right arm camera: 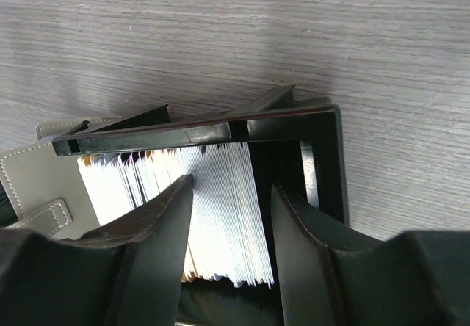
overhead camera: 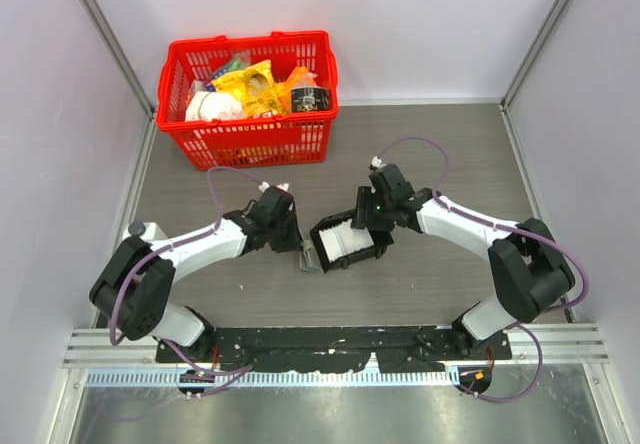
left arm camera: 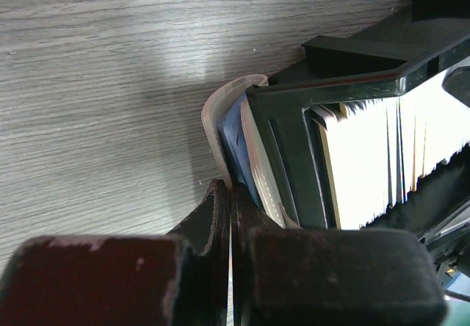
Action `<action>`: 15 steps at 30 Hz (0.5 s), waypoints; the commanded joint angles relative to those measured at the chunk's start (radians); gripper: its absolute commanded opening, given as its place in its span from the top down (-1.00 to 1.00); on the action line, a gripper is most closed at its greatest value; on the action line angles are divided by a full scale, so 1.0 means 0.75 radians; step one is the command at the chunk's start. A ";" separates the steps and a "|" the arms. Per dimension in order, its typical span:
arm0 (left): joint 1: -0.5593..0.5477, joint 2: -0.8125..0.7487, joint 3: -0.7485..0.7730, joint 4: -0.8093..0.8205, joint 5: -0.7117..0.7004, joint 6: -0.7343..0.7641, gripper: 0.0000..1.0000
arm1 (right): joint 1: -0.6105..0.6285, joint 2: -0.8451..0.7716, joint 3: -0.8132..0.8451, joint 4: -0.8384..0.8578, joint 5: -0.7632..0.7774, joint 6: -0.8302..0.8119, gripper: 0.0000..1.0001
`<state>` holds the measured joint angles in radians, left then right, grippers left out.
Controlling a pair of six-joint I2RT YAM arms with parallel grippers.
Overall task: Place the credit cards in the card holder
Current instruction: Pick up the credit card from the storage box.
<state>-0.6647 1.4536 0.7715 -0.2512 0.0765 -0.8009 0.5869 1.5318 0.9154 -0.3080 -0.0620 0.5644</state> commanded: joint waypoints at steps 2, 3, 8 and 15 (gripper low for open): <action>-0.007 0.003 0.031 0.106 0.025 0.000 1.00 | 0.019 -0.018 0.015 -0.019 -0.257 0.029 0.23; -0.005 0.007 0.031 0.106 0.023 0.000 1.00 | 0.017 -0.022 0.015 -0.019 -0.259 0.029 0.28; -0.005 0.015 0.041 0.108 0.023 0.002 1.00 | 0.011 -0.032 0.019 -0.031 -0.267 0.012 0.60; -0.005 0.011 0.035 0.104 0.023 0.004 1.00 | 0.007 -0.075 0.041 -0.066 -0.198 -0.049 0.53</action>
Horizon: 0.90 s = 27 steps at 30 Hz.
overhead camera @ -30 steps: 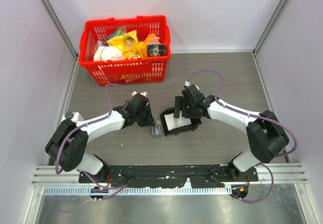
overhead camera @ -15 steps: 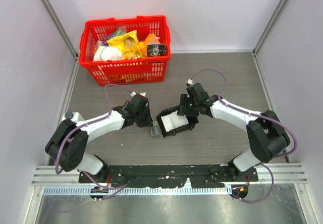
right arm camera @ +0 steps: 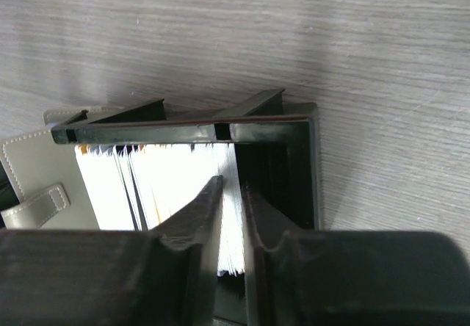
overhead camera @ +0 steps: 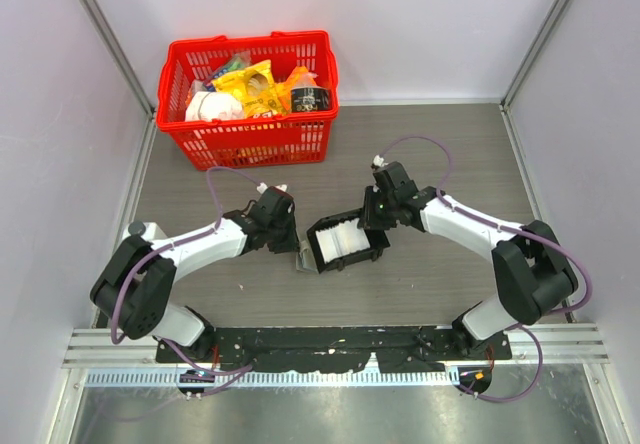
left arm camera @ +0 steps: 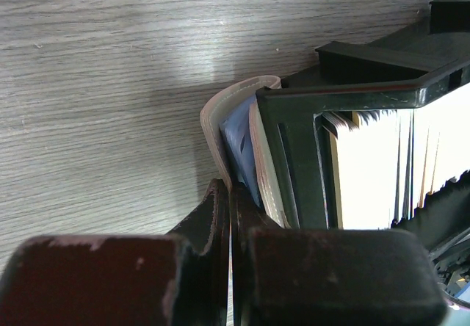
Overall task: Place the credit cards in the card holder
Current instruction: Pick up the credit card from the storage box.
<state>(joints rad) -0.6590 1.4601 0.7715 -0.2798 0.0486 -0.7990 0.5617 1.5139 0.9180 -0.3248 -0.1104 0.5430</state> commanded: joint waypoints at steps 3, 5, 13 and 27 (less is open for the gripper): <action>-0.013 -0.024 0.025 0.136 0.052 0.002 1.00 | 0.045 -0.088 0.091 -0.109 -0.086 -0.106 0.09; -0.013 -0.047 0.012 0.138 0.050 -0.002 1.00 | 0.051 -0.118 0.124 -0.133 -0.047 -0.147 -0.13; -0.015 -0.083 -0.018 0.128 0.037 -0.010 1.00 | 0.320 -0.070 0.263 -0.246 0.394 -0.129 -0.57; -0.015 -0.141 -0.071 0.121 0.013 -0.017 1.00 | 0.562 0.143 0.318 -0.272 0.663 -0.059 -0.61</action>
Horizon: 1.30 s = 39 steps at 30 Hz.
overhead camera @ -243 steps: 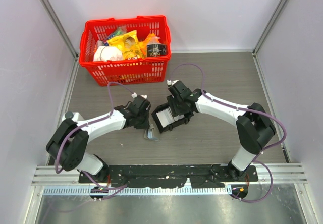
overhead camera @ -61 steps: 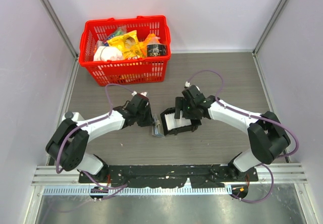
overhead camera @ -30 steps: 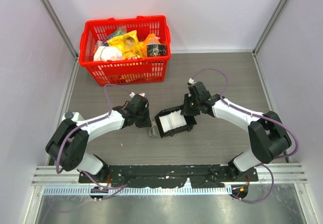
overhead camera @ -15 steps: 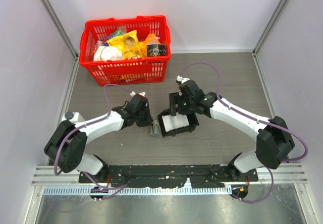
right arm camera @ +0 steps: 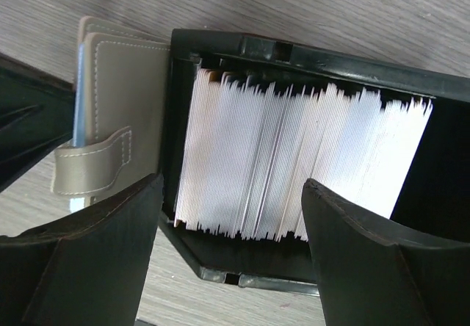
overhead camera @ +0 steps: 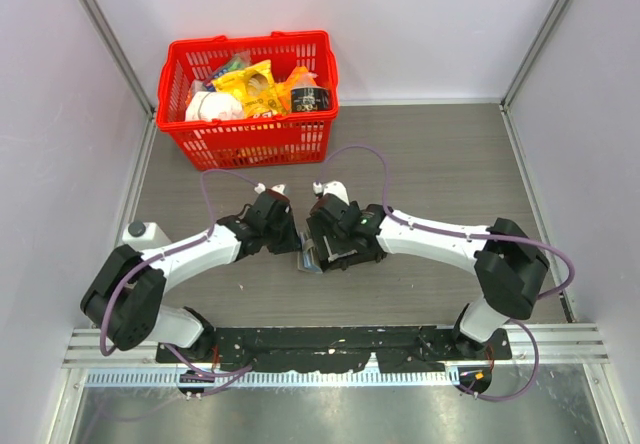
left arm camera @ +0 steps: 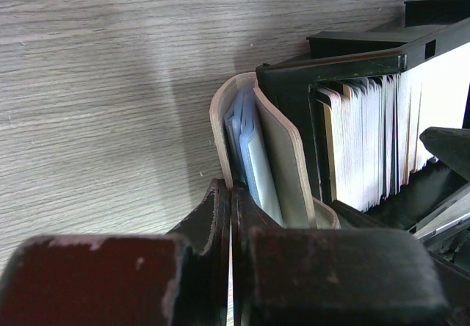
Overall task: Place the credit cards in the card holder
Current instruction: Pick up the credit card from the storage box.
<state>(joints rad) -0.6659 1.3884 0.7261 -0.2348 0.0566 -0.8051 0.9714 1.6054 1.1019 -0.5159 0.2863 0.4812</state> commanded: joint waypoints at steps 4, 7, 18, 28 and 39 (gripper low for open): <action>-0.004 -0.043 -0.011 0.061 -0.002 -0.006 1.00 | 0.022 0.044 0.079 -0.042 0.191 0.017 -0.61; -0.004 -0.035 -0.009 0.064 0.000 -0.004 1.00 | 0.020 0.054 0.077 -0.075 0.266 0.019 -0.61; -0.004 -0.027 -0.013 0.063 0.000 0.000 1.00 | 0.006 -0.020 0.085 -0.126 0.297 0.007 -0.57; -0.004 -0.041 -0.011 0.041 -0.026 0.002 1.00 | 0.010 -0.034 0.091 0.058 0.099 0.058 -0.57; -0.004 -0.043 -0.001 0.031 -0.024 0.006 1.00 | 0.018 0.087 0.075 -0.024 0.211 0.040 -0.58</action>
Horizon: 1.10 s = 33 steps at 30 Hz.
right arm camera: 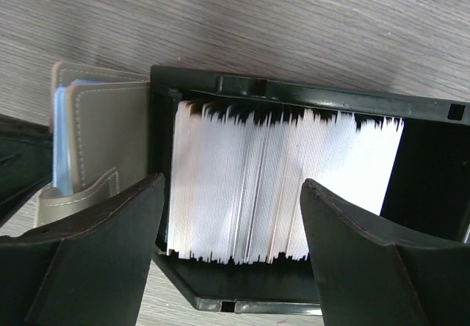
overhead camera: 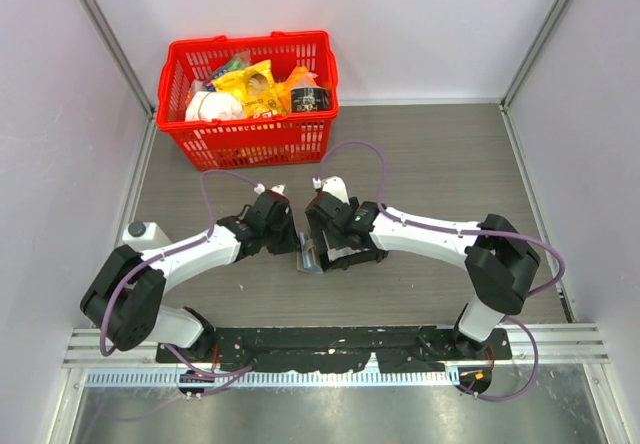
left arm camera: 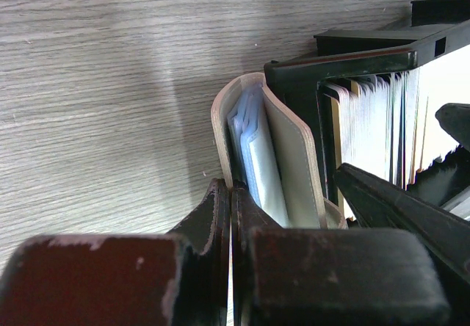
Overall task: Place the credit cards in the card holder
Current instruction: Pick up the credit card from the storage box.
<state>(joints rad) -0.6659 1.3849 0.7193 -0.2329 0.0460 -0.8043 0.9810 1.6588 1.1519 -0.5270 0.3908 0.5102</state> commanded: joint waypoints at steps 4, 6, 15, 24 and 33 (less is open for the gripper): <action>-0.006 -0.041 0.006 0.026 -0.016 0.007 1.00 | 0.007 0.024 0.006 -0.054 0.139 0.003 -0.58; -0.004 -0.039 0.006 0.026 -0.014 0.007 1.00 | 0.003 -0.001 -0.014 -0.068 0.186 0.001 -0.58; -0.006 -0.034 -0.002 0.026 -0.016 0.009 1.00 | -0.066 -0.083 -0.092 -0.068 0.144 -0.026 -0.38; -0.006 -0.043 -0.006 0.018 -0.024 0.009 1.00 | -0.093 -0.154 -0.166 0.015 0.044 -0.030 -0.36; -0.004 -0.034 0.000 0.022 -0.010 0.013 1.00 | -0.095 -0.083 -0.078 0.001 0.086 -0.040 -0.43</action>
<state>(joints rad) -0.6659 1.3842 0.7193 -0.2348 0.0452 -0.8043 0.9123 1.5814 1.0409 -0.5304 0.4240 0.4938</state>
